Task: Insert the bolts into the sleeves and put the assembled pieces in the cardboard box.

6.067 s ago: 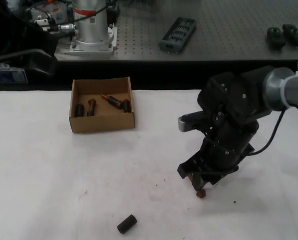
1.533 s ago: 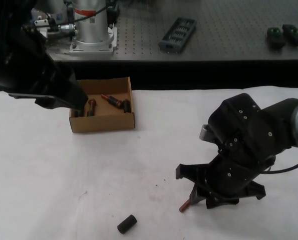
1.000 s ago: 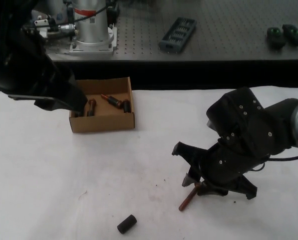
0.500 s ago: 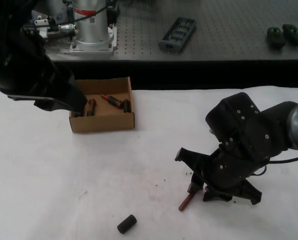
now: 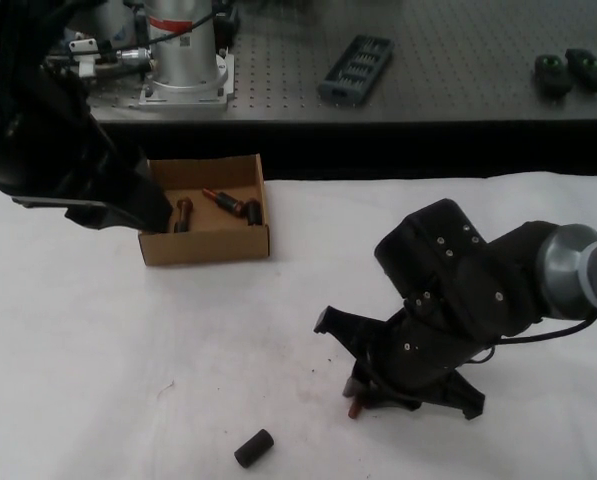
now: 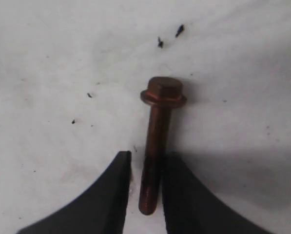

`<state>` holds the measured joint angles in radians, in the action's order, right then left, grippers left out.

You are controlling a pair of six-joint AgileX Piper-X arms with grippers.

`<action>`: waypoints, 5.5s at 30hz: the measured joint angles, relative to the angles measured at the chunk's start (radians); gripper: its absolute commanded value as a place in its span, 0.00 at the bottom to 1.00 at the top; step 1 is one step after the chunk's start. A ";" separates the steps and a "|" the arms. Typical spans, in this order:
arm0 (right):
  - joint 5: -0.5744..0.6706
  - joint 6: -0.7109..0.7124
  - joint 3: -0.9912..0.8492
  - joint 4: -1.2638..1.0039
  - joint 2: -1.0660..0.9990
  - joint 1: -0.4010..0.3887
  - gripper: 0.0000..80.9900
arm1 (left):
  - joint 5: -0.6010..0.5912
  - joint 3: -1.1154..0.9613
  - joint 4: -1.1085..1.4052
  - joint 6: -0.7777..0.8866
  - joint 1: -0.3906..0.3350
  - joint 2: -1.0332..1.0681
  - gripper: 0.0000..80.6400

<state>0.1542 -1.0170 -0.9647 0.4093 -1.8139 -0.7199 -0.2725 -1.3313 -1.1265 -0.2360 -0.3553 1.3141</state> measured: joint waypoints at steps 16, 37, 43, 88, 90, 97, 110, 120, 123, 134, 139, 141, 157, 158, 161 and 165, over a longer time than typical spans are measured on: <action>-0.011 0.005 0.000 -0.004 0.000 0.027 0.23 | 0.000 0.000 -0.022 0.000 0.000 -0.057 0.50; -0.048 -0.050 -0.003 -0.037 -0.020 0.040 0.23 | 0.000 0.000 -0.022 0.000 0.000 -0.058 0.50; -0.039 -0.061 -0.003 -0.040 -0.025 0.045 0.19 | 0.000 0.000 -0.022 0.000 0.000 -0.059 0.50; 0.334 0.964 0.126 0.028 0.751 0.154 0.05 | 0.076 0.242 0.171 -0.020 -0.270 0.370 0.50; 0.336 0.965 0.126 0.027 0.771 0.162 0.05 | 0.114 0.242 0.171 -0.038 -0.281 0.406 0.50; 0.336 0.958 0.128 0.025 0.779 0.189 0.05 | 0.143 0.218 0.212 -0.054 -0.284 0.517 0.50; 0.338 0.970 0.128 0.025 0.779 0.192 0.05 | 0.157 0.131 0.259 -0.054 -0.284 0.551 0.50; 0.338 0.974 0.128 0.025 0.779 0.245 0.05 | 0.157 0.129 0.236 -0.041 -0.284 0.579 0.46; 0.338 0.976 0.128 0.025 0.779 0.265 0.05 | 0.157 0.129 0.236 -0.034 -0.284 0.579 0.37; 0.338 0.972 0.128 0.002 0.703 0.280 0.05 | 0.160 0.129 0.153 -0.007 -0.284 0.579 0.01; 0.381 0.970 0.128 -0.020 0.637 0.283 0.05 | 0.088 0.200 0.292 0.104 -0.284 0.525 0.01; 0.427 0.968 0.128 -0.044 0.603 0.288 0.05 | 0.074 0.240 0.362 0.137 -0.284 0.493 0.01; 0.704 0.377 0.317 -0.918 0.364 0.372 0.05 | 0.003 0.858 1.149 0.522 -0.224 -0.033 0.01; 0.713 0.329 0.328 -0.991 0.333 0.367 0.05 | -0.005 0.891 1.226 0.532 -0.211 -0.043 0.01; 0.735 0.275 0.336 -1.093 0.281 0.355 0.05 | -0.041 0.915 1.319 0.536 -0.167 -0.046 0.01; 0.785 0.210 0.336 -1.214 0.167 0.313 0.05 | -0.103 0.917 1.407 0.536 -0.119 -0.013 0.01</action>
<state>0.9393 -0.8071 -0.6292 -0.8048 -1.6464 -0.4070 -0.3753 -0.4141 0.2809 0.3004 -0.4741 1.3016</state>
